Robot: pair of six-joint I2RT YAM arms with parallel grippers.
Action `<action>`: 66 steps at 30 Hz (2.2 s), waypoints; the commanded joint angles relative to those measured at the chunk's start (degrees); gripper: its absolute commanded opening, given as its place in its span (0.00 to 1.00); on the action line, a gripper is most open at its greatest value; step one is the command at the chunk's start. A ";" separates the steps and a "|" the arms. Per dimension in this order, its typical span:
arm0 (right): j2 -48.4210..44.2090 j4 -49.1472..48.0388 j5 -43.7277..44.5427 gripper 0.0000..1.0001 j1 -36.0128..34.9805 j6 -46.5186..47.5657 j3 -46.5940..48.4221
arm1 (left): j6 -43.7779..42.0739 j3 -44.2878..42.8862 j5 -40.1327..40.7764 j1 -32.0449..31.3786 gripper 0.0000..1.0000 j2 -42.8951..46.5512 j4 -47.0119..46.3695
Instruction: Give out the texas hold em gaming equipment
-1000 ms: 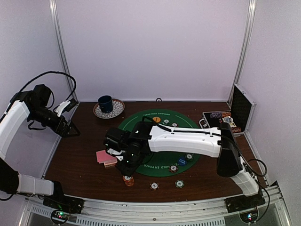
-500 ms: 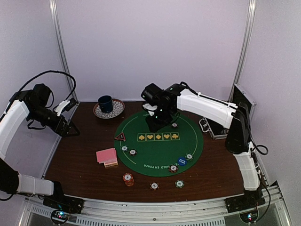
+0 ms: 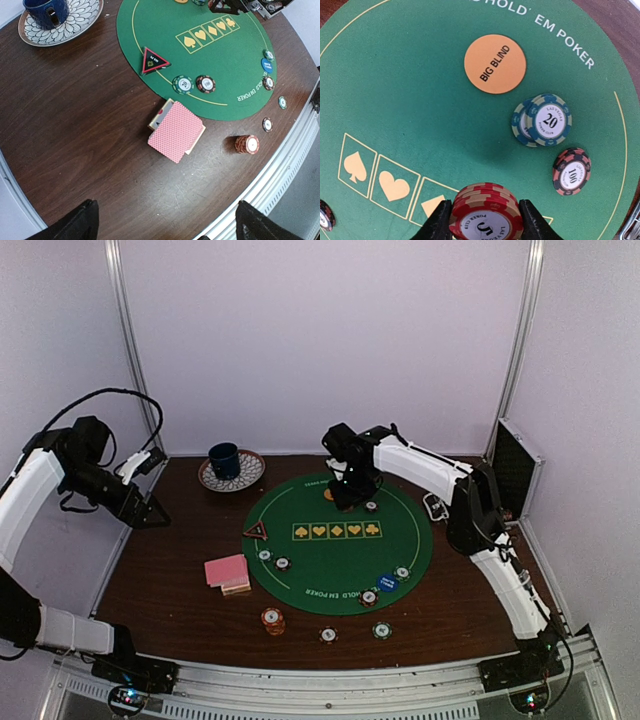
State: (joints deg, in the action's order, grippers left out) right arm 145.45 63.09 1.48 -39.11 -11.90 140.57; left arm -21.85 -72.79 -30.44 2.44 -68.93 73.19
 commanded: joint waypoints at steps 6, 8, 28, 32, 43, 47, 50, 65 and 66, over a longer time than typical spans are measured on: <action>5.90 -5.69 -0.56 0.35 -0.09 -0.32 3.81 | -1.23 -1.40 0.11 0.38 0.98 -1.45 -0.28; 7.38 -5.90 -0.59 0.35 -0.06 -0.32 4.88 | -1.33 -1.15 0.24 0.38 0.98 -1.25 -0.27; 8.77 -7.55 -1.30 0.70 1.01 -2.40 5.28 | -1.41 -0.60 0.04 0.38 0.98 -0.44 -0.24; 6.00 -7.60 -1.34 0.72 0.77 -2.81 4.64 | -1.05 -0.58 -0.18 0.38 0.98 0.24 0.00; -7.30 -7.19 -1.77 0.70 -6.32 -3.22 -2.70 | -1.14 -0.77 0.28 0.39 0.98 2.12 1.48; -14.34 -7.88 0.74 0.70 -10.91 -3.24 -10.15 | -1.40 -0.77 0.48 0.38 0.98 3.01 2.05; -19.83 -8.70 0.48 0.72 -15.34 -3.22 -16.49 | -1.62 -0.98 0.64 0.38 0.98 3.58 2.41; -20.62 -10.47 -5.09 0.96 -34.38 -2.66 -29.04 | -1.91 -1.91 0.25 0.38 0.98 3.58 2.99; -19.89 -10.52 -5.62 0.97 -34.40 -2.71 -28.73 | -1.88 -1.87 0.14 0.38 0.98 3.56 3.07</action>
State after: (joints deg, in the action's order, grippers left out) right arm 122.48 52.73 -2.33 -74.28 -14.37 110.98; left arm -23.05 -72.82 -29.80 2.44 -65.56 75.75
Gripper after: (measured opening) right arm 0.962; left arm 0.976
